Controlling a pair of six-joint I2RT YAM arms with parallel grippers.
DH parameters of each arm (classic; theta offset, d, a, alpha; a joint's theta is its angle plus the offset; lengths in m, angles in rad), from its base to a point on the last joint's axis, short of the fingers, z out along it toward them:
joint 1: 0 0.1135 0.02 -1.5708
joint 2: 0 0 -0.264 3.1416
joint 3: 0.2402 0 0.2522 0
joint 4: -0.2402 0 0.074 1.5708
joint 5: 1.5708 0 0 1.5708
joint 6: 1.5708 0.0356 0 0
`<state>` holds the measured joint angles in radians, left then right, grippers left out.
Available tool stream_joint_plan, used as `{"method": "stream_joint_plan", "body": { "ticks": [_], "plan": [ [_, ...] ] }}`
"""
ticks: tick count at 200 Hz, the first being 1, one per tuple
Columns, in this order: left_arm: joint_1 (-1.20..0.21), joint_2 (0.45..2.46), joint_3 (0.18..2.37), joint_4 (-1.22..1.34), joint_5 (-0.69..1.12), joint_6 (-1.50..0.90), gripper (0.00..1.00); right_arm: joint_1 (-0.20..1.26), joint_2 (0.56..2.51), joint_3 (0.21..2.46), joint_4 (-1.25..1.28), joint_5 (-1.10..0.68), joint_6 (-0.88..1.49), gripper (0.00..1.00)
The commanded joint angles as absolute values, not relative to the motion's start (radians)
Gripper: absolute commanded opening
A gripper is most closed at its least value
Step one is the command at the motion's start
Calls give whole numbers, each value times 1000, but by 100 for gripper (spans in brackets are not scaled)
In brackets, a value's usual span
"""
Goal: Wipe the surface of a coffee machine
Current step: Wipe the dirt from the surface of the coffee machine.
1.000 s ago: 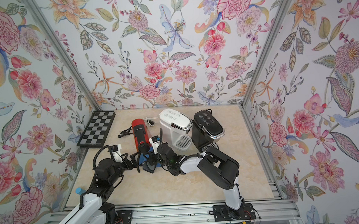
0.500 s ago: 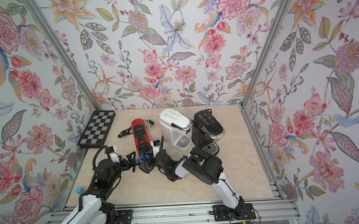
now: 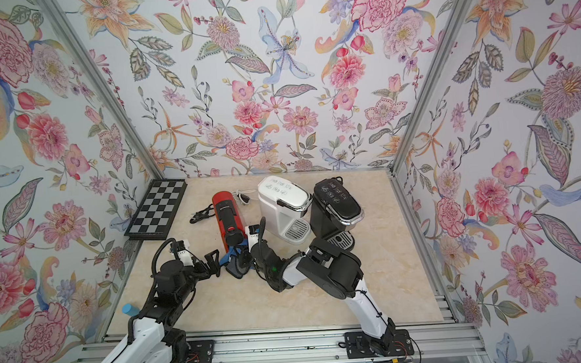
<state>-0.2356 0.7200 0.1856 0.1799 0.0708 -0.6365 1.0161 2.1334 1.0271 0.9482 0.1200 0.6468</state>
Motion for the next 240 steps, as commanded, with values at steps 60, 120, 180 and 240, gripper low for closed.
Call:
{"method": "stream_joint_plan", "body": {
  "ticks": [60,120,180,240],
  "plan": [
    [-229,724,140,253,80,-658,99,955,2115,1031,942,195,667,24],
    [-228,743,126,282,96,-668,99,914,2161,1001,884,212,726,24],
    [-228,814,124,335,103,-616,99,919,2049,985,888,195,714,24],
    [-217,938,186,429,155,-511,99,943,1934,945,961,175,656,25]
  ]
}}
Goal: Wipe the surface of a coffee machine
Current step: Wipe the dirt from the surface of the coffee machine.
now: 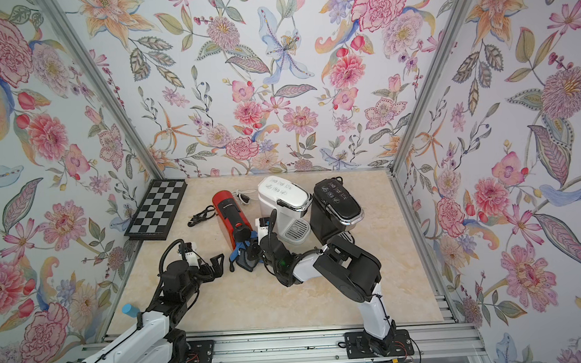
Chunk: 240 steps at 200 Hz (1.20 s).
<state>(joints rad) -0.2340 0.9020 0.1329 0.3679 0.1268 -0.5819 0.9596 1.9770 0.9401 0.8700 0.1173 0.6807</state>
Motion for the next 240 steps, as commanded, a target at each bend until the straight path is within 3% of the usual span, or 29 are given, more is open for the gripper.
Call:
{"method": "stream_joint_plan", "body": {
  "ticks": [1,82,182,240],
  "plan": [
    [-217,940,187,430,157,-509,99,942,1937,946,960,174,655,25],
    [-186,1028,178,534,245,-468,99,870,2185,1006,883,136,797,24],
    [-123,1086,169,614,333,-506,99,892,1967,968,966,110,773,25],
    [-110,1075,132,639,352,-513,99,877,2098,998,985,104,811,25]
  ]
}}
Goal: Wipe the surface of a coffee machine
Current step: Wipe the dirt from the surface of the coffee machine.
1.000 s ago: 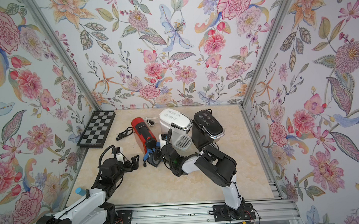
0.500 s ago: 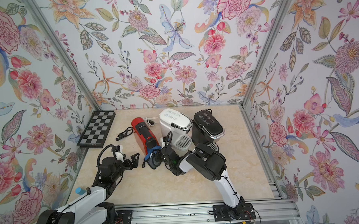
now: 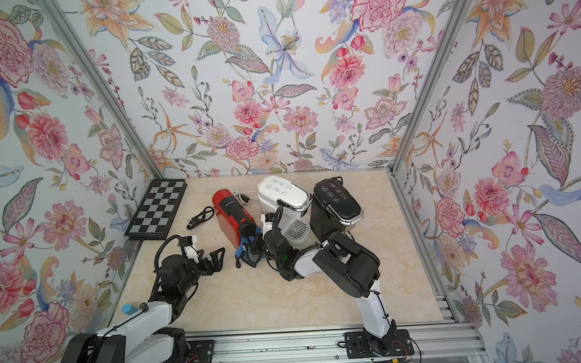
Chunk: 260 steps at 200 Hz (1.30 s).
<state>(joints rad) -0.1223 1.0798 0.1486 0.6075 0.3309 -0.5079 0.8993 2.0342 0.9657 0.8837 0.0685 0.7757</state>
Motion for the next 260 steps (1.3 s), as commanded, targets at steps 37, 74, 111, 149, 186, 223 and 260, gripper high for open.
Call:
{"method": "stream_joint_plan", "body": {
  "ticks": [37,74,111,149,186,223,260],
  "plan": [
    [-110,1080,133,644,358,-515,99,860,2168,984,944,103,847,25],
    [-110,1080,130,652,358,-513,99,859,2152,985,977,75,892,25],
    [-110,1081,130,655,358,-513,99,869,2059,1000,983,76,873,25],
    [-110,1083,130,655,362,-511,99,880,2049,1005,1016,69,863,26],
    [-110,1083,129,659,365,-511,99,870,2153,1022,977,64,873,26],
    [-110,1080,129,656,365,-510,99,864,2202,994,977,49,908,26],
    [-110,1080,130,656,362,-509,99,869,2102,989,975,60,871,26]
  ]
}}
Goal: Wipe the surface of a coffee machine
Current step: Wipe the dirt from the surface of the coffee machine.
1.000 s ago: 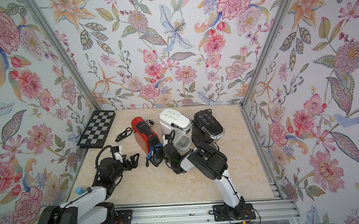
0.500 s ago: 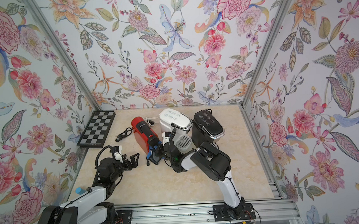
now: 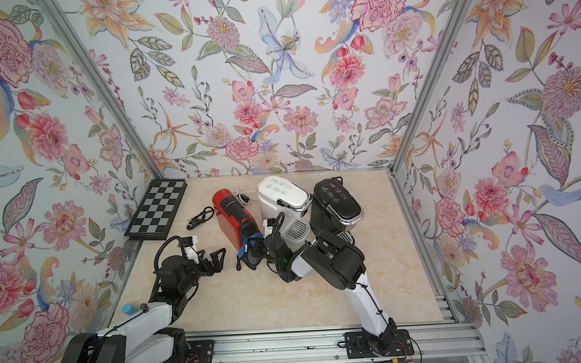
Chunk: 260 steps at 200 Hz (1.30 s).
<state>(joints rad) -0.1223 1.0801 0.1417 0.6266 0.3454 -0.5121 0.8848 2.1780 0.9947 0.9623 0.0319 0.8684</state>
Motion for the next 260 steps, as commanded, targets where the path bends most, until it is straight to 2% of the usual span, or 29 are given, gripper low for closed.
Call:
{"method": "stream_joint_plan", "body": {
  "ticks": [1,55,154,234,260],
  "plan": [
    [-110,1081,130,656,362,-510,99,869,2099,989,975,60,870,26],
    [-110,1093,133,664,368,-512,99,900,1969,1004,963,89,779,27],
    [-110,1081,130,658,358,-508,99,880,2181,994,966,49,864,26],
    [-110,1095,137,658,369,-512,99,891,2014,976,975,50,835,28],
    [-110,1098,141,658,374,-515,99,902,2016,981,955,72,807,28]
  ]
}}
